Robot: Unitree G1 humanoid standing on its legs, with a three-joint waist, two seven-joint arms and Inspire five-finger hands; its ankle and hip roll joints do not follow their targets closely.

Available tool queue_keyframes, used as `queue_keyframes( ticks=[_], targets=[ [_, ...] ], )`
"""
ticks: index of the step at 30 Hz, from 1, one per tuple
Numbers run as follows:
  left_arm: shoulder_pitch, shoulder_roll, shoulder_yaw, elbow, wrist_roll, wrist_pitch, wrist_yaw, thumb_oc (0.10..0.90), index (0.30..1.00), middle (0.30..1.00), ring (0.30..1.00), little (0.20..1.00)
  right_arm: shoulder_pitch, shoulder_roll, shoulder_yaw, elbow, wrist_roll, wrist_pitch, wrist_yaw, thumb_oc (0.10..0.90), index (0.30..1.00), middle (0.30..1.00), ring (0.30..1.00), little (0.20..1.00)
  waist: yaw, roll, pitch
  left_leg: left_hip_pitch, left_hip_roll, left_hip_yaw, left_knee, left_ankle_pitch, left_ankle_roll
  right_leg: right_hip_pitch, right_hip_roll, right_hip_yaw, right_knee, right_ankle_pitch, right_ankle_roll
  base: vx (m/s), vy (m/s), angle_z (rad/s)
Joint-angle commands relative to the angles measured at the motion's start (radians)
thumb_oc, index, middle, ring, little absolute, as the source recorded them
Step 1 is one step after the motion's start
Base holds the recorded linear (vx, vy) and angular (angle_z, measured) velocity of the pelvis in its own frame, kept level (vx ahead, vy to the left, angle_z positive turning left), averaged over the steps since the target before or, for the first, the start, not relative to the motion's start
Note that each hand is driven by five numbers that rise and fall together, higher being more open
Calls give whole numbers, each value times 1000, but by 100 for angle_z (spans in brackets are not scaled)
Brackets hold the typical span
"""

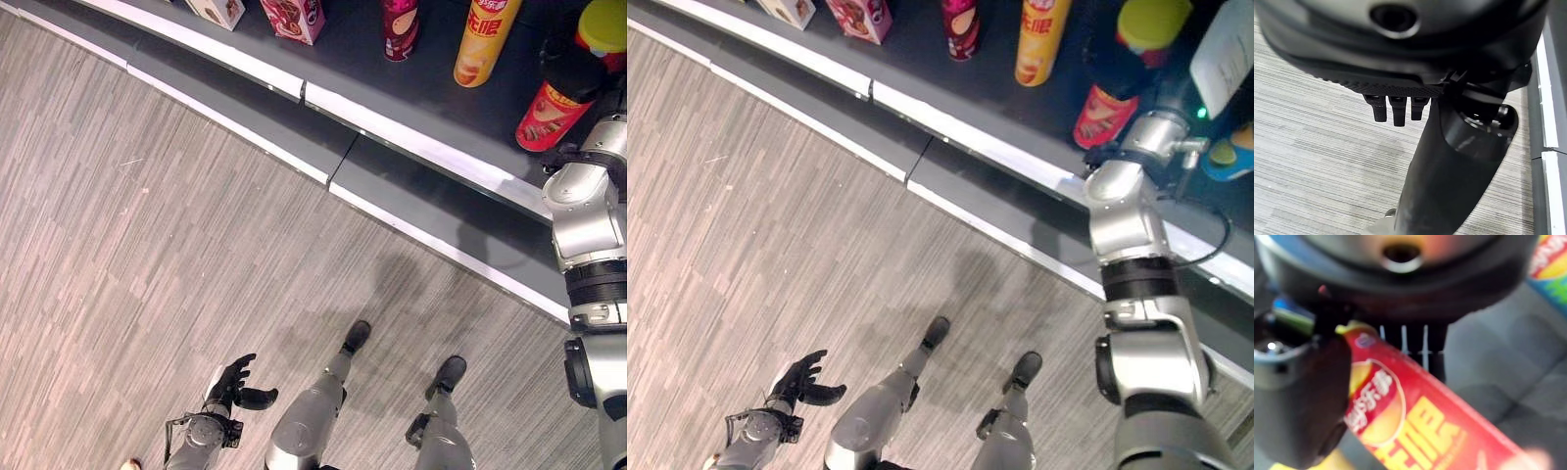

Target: Put the goods on the table back onto the shelves and tidy them up.

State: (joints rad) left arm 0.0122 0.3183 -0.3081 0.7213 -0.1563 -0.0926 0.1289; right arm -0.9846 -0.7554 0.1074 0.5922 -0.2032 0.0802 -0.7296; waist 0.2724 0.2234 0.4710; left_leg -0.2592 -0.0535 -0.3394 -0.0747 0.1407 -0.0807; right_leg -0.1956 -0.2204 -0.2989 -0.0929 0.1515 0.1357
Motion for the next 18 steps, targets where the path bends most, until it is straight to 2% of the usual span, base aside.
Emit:
queue_keyframes(
  ticks=[1, 10, 18],
  targets=[
    [21, 65, -62, 9, -12, -28, 42, 800, 900, 900, 900, 900, -127, -154, 35, -101, -13, -69, -107, 400, 300, 300, 300, 300, 17, -14, -89, -41, 34, 43, -6, -41, -8, 11, -85, -1, 86, -87, 79, 0, 0, 0],
    [16, 63, -74, -3, -12, -30, 46, 800, 900, 900, 900, 900, -151, -186, 52, -71, -7, -58, -125, 400, 300, 300, 300, 300, 23, -2, -91, -54, 24, 38, -6, -41, -8, 8, -92, -3, 80, -88, 85, 0, 0, 0],
    [12, 69, -81, -13, -8, -32, 52, 800, 900, 900, 900, 900, -170, -197, 74, -54, 3, -55, -131, 400, 300, 300, 300, 300, 26, -2, -98, -55, 20, 33, -8, -43, -8, 13, -94, -8, 72, -87, 88, 13, 0, 1]
  ],
)
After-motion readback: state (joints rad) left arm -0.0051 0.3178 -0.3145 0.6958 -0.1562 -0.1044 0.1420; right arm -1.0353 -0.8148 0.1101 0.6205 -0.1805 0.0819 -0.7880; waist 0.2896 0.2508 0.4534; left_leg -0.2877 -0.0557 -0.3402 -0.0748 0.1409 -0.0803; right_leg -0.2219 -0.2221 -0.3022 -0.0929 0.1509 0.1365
